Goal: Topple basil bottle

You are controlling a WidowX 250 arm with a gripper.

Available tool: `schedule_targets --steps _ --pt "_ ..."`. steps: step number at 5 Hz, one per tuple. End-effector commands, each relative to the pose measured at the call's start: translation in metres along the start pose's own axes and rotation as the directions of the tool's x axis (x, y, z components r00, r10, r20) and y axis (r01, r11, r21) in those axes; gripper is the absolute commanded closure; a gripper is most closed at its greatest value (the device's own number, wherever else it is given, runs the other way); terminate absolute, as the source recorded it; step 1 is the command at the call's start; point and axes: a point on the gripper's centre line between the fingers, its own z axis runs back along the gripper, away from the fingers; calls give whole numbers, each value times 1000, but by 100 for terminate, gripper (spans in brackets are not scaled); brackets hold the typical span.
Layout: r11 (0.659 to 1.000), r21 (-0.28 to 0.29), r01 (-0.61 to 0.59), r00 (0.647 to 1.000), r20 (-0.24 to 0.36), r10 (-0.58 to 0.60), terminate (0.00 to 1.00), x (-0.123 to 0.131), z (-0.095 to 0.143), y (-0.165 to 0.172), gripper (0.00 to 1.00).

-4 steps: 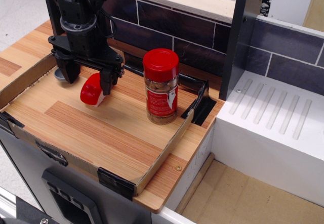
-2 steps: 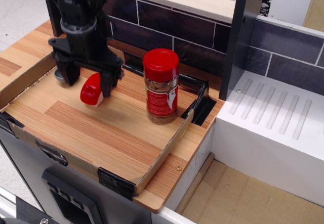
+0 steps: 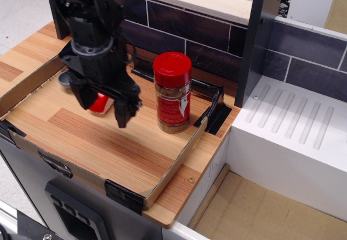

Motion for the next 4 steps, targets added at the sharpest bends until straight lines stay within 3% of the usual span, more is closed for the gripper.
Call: schedule_targets --steps 1,4 --pt "1000 -18 18 999 51 -17 0 19 28 -23 0" --pt "999 -11 -31 999 32 31 0 55 35 -44 0"
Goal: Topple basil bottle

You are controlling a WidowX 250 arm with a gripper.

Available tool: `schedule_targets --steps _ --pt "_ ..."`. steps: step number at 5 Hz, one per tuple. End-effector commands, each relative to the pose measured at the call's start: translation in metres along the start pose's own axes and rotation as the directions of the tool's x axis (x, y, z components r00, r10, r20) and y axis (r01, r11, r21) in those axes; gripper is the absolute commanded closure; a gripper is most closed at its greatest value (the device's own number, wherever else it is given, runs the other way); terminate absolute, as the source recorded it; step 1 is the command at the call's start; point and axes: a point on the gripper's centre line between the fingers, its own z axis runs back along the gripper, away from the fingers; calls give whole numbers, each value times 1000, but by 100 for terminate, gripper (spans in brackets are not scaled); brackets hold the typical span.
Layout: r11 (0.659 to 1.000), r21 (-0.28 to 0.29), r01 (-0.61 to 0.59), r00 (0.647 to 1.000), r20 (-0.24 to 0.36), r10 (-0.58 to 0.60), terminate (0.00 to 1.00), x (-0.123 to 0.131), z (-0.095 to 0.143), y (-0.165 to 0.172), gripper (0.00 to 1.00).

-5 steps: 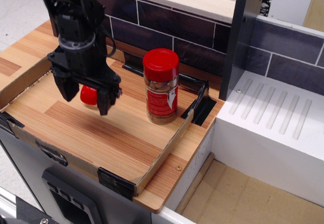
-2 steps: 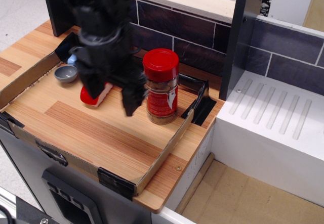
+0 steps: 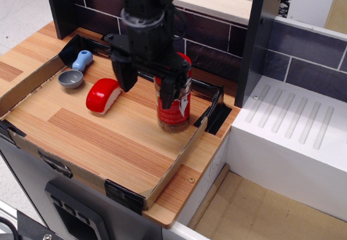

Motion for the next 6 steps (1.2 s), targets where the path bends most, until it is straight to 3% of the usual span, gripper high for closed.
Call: schedule_targets --steps 1,2,5,6 --pt "1000 -3 -5 997 71 5 0 21 17 -6 0" --pt "1000 -19 -25 996 88 26 0 30 25 -8 0" --pt "998 18 -64 993 101 62 0 44 13 -9 0" --pt "995 20 -96 985 144 93 0 48 16 -7 100"
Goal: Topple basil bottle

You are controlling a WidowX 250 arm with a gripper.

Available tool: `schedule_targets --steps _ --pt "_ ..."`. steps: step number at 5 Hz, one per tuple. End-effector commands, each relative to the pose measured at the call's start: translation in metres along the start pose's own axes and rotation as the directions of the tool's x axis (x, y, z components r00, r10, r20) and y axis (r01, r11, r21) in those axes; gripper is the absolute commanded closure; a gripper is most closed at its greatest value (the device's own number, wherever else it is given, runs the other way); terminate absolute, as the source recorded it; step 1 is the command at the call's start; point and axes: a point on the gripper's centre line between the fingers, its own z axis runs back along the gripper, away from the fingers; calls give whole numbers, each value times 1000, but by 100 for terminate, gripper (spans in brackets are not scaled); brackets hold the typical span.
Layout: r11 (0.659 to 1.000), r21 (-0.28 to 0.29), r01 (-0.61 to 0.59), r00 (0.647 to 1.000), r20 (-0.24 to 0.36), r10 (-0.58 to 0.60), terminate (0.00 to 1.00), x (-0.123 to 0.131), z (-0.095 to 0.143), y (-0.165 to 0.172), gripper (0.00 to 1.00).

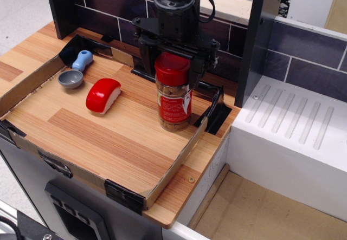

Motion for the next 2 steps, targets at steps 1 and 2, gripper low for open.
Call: schedule_targets --steps 1,2 --pt "999 -13 -48 988 147 49 0 21 19 8 100" --pt "997 -27 -74 958 277 79 0 27 21 13 100"
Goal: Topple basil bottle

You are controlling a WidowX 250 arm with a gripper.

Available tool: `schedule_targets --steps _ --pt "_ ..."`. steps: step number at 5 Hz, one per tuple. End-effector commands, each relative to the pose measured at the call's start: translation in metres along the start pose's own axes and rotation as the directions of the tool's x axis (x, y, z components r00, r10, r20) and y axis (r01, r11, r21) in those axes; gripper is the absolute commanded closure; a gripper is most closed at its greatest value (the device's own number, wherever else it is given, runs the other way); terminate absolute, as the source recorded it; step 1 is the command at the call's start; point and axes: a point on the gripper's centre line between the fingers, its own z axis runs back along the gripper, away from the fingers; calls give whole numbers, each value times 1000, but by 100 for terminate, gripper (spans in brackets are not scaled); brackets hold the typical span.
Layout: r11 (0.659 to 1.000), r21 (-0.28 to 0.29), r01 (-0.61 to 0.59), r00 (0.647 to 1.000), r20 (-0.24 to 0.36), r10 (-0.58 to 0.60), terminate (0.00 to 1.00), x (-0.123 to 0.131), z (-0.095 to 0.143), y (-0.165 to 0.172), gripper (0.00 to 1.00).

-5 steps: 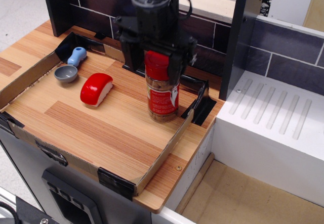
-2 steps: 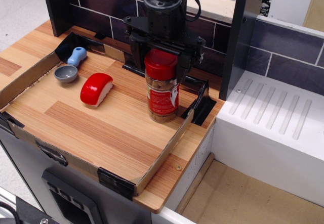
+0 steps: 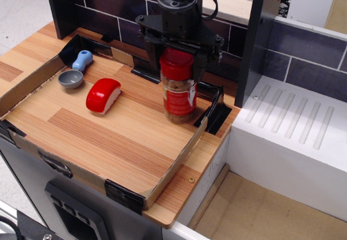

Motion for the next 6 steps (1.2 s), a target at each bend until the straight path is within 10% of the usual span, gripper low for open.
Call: schedule_targets --steps 1,6 --pt "1000 -27 3 969 248 3 0 12 17 9 100" --pt "991 -38 129 967 225 -117 0 -66 -3 13 100"
